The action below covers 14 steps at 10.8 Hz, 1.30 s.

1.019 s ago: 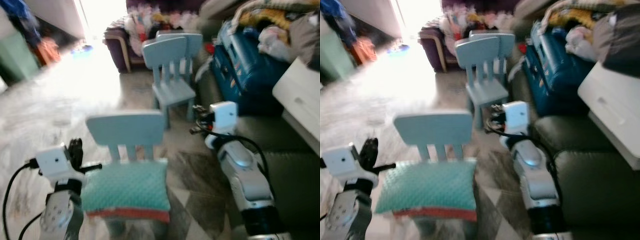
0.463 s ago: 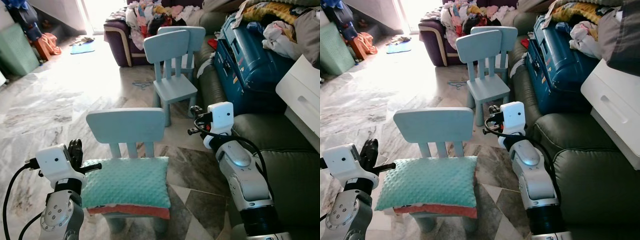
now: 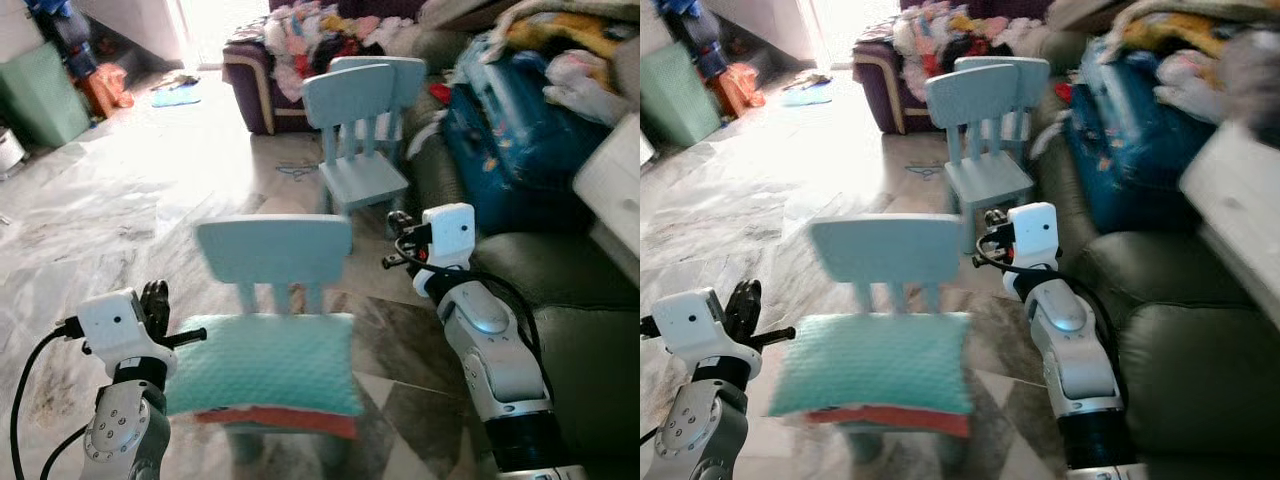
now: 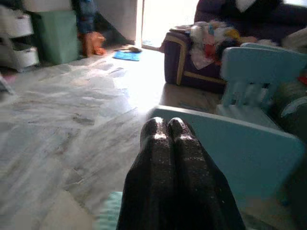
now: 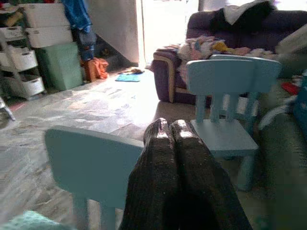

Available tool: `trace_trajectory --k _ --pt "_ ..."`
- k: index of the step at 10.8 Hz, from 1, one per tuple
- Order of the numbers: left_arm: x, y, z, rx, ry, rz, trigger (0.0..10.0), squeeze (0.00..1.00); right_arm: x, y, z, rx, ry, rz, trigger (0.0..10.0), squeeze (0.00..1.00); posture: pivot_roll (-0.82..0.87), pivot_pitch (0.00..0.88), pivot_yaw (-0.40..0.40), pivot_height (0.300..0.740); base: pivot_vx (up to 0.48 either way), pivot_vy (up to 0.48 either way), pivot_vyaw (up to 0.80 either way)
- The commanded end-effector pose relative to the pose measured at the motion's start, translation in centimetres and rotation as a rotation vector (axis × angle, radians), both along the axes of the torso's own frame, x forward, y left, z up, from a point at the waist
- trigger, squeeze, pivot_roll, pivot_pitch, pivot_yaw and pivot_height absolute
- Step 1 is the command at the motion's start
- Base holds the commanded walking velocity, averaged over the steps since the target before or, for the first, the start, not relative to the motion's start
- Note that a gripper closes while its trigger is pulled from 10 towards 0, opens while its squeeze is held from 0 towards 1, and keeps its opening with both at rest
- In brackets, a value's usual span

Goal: Move the pillow to the sofa

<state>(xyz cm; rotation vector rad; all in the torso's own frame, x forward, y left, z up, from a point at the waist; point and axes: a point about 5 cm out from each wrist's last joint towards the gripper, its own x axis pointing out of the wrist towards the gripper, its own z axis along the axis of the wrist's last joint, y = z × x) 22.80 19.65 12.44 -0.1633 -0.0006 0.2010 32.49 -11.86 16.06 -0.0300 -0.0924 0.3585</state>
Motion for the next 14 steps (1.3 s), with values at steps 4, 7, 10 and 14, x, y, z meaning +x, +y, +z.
trace_trajectory --k 4,7,10,14 --pt "0.11 0.11 0.19 0.026 -0.010 -0.005 10.0 0.00 -0.01 0.39 0.16 -0.003 -0.008 0.014 10.0 0.00 -0.16 0.093 0.083 0.740 0.000 0.120 0.00" --pt "0.31 0.14 0.31 0.024 -0.014 -0.006 10.0 0.00 -0.02 0.35 0.07 -0.003 -0.006 0.017 10.0 0.00 -0.16 0.094 0.083 0.740 0.000 0.000 0.00" --pt "0.27 0.75 -0.06 0.043 0.021 0.049 10.0 0.00 0.02 0.52 0.01 -0.001 -0.003 0.028 10.0 0.00 -0.15 0.097 0.081 0.740 0.000 0.000 0.00" --pt "0.34 0.71 -0.16 0.042 0.029 0.043 10.0 0.00 0.02 0.48 0.03 -0.001 -0.003 0.026 10.0 0.00 -0.15 0.102 0.082 0.740 0.000 0.475 0.00"
